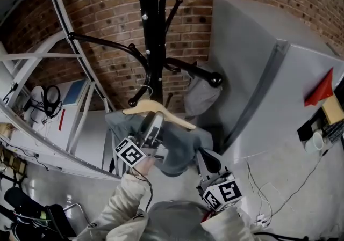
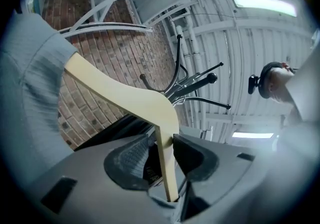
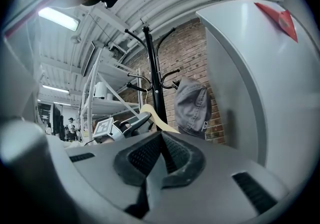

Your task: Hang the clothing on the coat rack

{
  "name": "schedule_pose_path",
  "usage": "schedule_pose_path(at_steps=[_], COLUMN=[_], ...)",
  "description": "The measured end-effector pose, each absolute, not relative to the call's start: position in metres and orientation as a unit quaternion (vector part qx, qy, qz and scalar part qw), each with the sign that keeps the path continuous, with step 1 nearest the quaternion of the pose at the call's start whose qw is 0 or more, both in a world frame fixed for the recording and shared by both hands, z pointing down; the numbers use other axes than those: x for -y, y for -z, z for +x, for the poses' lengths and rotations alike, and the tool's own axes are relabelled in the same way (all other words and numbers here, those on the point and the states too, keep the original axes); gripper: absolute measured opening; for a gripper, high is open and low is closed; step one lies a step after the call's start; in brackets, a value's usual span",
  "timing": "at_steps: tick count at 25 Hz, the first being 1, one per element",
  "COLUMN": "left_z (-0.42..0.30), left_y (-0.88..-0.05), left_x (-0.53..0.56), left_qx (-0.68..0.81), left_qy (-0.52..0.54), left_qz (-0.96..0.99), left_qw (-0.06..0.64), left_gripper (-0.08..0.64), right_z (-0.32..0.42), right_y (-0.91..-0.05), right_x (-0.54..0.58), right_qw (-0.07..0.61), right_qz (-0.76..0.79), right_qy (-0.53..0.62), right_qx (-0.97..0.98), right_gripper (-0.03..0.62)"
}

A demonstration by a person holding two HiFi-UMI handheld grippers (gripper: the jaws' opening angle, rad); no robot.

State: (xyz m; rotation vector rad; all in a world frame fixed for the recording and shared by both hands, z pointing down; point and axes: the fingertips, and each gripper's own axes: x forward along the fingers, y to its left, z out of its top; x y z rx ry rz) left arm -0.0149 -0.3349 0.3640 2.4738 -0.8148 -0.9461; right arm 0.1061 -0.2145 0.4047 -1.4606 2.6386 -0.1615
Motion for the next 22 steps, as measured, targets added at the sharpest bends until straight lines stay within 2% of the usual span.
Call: schedule_pose_path(at_steps=[6,12,22], left_z=[-0.029,-0.030,-0.037], left_y=[-0.384,-0.399,-0.408], left_x=[0.329,0.309,0.282], left_qx=[0.323,0.351,0.414], left_qy=[0.309,0.249,0.152], left_qz=[0.875,0.889,0.894], left_qw=[0.187,0.154,0.080], left_gripper=[0.141,0.132,0.031], right_z=[0.093,0.080,0.068], right_y=[-0.405,-0.408,-0.414], right_x=[0.217,0.220,0.224], right_qw=[0.060,0.058,0.054], right_qz=[-0.467,-0.454,-0.443], right_qy=[0.055,0.060,0.064], right_qx=[-0.880,-0.887,-0.893], right_gripper=[0.023,0.023,0.023])
